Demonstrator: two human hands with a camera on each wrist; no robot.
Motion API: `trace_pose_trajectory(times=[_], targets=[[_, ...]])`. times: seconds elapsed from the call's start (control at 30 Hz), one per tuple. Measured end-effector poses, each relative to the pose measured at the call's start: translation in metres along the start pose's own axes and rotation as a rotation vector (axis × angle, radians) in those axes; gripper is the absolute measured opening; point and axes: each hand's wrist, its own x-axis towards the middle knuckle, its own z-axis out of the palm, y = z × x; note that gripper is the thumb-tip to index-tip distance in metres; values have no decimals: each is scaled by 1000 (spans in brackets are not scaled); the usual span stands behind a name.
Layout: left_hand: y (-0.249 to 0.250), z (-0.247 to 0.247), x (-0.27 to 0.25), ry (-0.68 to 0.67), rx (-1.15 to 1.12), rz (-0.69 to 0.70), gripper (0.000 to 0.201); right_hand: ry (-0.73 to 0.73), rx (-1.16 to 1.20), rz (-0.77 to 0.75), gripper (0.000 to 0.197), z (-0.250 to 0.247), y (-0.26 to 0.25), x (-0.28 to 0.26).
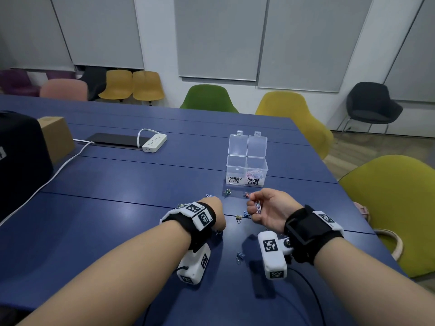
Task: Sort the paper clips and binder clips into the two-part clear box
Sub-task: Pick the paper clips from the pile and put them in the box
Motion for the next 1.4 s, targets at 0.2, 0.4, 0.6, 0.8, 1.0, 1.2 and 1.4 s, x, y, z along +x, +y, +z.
trace_pose_trajectory(times=[0.2, 0.4, 0.6, 0.8, 1.0, 1.2, 1.4], targets=[[-24, -4, 7, 6, -196, 74, 23, 158, -869, -98, 22, 33, -17, 28], [-65, -15, 5, -65, -646, 27, 14, 145, -1864, -243, 15, 66, -20, 75], [-94, -18, 3, -202, -1097, -22, 21, 108, -1962, -176, 25, 90, -16, 113], [-109, -14, -2, -267, -1278, 17, 20, 90, -2052, -91, 25, 104, -6, 123], [-109, -13, -8, -266, -1330, 42, 24, 37, -2188, 35, 20, 112, 0, 117], [-99, -15, -21, -257, -1351, 58, 25, 22, -2185, 38, 27, 104, -2, 92], [-99, -19, -33, -248, -1419, 59, 27, 103, -1368, -114, 30, 72, -12, 66]])
